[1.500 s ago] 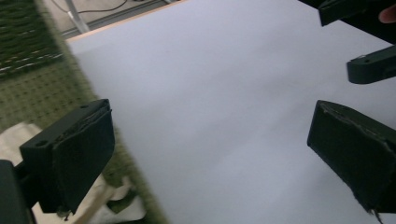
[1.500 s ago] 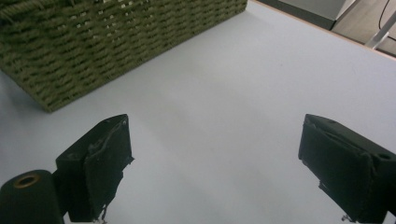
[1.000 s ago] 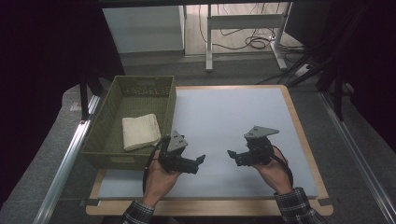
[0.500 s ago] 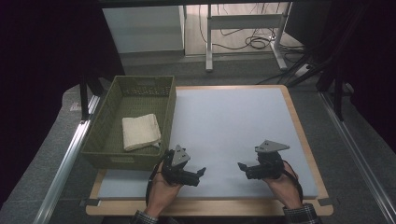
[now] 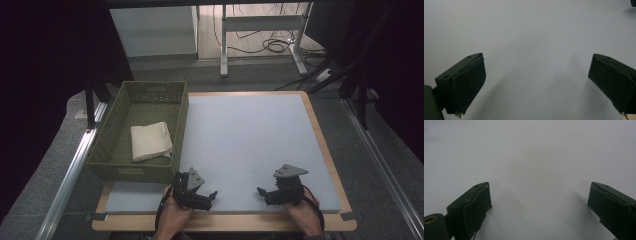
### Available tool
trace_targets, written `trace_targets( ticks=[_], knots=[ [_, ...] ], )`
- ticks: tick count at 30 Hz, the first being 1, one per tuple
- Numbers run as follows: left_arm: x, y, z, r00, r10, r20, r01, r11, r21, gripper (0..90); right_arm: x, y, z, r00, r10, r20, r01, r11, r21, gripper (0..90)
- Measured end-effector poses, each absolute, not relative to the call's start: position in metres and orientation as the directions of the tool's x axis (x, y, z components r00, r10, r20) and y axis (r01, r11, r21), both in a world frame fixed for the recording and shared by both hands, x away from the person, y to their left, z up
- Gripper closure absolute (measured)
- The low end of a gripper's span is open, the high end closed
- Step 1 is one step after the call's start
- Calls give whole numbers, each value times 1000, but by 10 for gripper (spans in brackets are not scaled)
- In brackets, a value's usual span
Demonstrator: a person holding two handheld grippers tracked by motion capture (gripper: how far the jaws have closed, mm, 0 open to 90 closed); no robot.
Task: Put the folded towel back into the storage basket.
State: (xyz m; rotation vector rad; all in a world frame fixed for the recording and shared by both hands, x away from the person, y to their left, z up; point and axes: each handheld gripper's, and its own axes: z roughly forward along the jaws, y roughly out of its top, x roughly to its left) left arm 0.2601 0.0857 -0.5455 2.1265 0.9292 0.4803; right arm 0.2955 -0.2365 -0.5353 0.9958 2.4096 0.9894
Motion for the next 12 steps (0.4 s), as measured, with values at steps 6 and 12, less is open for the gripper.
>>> trace_targets(
  ticks=[6, 12],
  knots=[
    [266, 84, -550, 670, 743, -1, 509, -458, 729, 26, 294, -238, -538, -689, 724, -45, 467, 490, 736, 37],
    [266, 87, -552, 667, 745, -35, 522, -432, 736, 32, 293, -239, -540, -692, 721, -42, 457, 482, 748, 40]
  ],
)
